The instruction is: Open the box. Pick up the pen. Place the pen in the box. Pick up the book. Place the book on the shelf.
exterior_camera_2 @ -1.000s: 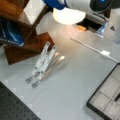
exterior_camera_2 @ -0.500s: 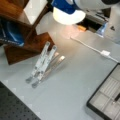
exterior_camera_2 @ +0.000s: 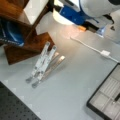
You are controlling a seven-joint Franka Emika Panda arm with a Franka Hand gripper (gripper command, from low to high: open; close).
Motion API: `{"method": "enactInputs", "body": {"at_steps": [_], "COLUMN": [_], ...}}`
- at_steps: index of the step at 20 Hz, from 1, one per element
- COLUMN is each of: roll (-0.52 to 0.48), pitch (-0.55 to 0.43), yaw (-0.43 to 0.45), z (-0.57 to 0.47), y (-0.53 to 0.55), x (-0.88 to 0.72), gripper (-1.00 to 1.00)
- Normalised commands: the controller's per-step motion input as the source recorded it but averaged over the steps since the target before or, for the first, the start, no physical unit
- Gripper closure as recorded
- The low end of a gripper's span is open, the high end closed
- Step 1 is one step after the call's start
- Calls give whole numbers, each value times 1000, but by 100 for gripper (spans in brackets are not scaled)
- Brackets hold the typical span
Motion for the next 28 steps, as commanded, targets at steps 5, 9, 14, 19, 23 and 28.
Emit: {"method": "enactInputs", "body": {"at_steps": [5, 9, 14, 19, 23, 28], "roll": [539, 480, 479, 414, 378, 284], "pitch": [-287, -324, -322, -371, -428, -417], "yaw": [-262, -166, -89, 3, 45, 56], "z": [-95, -137, -164, -227, -284, -250], "y": [152, 13, -23, -57, -59, -55], "x": [92, -7, -184, -290, -332, -361], "gripper": [-100, -100, -100, -100, -100, -100]}}
